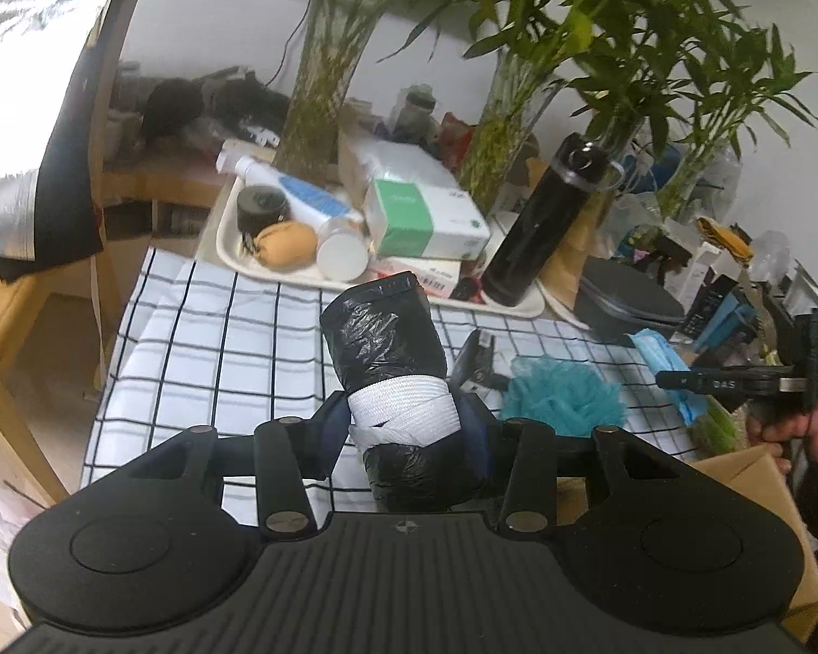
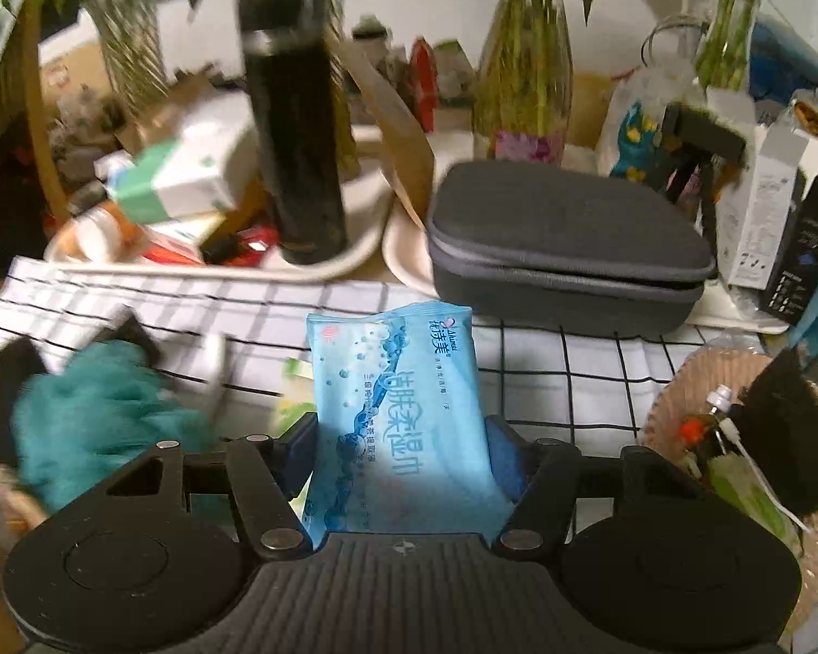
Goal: Organize soft objects
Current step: 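Carry both items over the cardboard box and open both grippers to drop them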
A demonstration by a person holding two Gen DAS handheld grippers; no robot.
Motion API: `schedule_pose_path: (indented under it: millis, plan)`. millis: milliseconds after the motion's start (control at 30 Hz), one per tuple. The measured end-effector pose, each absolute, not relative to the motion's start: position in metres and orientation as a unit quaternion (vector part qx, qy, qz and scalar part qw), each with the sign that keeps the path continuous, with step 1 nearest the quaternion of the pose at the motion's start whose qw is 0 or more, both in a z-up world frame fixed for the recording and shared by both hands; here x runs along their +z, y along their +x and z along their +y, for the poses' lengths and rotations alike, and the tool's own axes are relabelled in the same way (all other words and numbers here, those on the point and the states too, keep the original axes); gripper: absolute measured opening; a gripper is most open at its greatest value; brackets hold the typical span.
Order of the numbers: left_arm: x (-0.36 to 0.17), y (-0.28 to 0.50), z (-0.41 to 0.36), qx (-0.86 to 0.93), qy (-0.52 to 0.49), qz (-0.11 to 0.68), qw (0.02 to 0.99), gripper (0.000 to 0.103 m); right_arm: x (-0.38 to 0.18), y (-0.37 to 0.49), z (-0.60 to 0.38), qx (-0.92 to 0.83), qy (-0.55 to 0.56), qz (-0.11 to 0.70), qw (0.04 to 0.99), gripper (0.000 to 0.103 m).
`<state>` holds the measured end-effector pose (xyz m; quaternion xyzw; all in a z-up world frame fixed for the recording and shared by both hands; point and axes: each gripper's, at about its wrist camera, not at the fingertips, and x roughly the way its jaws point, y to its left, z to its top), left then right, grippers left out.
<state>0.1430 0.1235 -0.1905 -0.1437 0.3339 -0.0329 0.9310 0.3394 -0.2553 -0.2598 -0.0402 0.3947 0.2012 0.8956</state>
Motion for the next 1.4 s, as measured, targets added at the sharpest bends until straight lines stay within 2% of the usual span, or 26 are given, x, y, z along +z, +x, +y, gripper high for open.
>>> schedule_pose_path:
  millis: [400,667,1000,1333,1367,1400]
  plan:
    - [-0.128,0.123,0.083,-0.061,-0.083,0.331,0.938,0.044,-0.168,0.264,-0.266,0.235,-0.007,0.345,0.909,0.066]
    - [-0.109,0.106,0.053,-0.089,-0.059,0.343,0.933,0.044,-0.128,0.200,-0.260,0.295,-0.011,0.321,0.900,0.066]
    - [-0.130,0.085,0.025,-0.121,-0.038,0.387,0.913,0.044,-0.125,0.137,-0.238,0.350,-0.045,0.312,0.882,0.066]
    - [-0.155,0.081,0.012,-0.116,-0.024,0.423,0.899,0.045,-0.142,0.116,-0.233,0.384,-0.061,0.328,0.861,0.067]
    - [-0.156,0.081,0.011,-0.115,-0.025,0.423,0.898,0.047,-0.143,0.115,-0.232,0.387,-0.062,0.327,0.860,0.067]
    - [-0.157,0.081,0.012,-0.113,-0.027,0.423,0.899,0.054,-0.143,0.114,-0.232,0.390,-0.064,0.327,0.858,0.067]
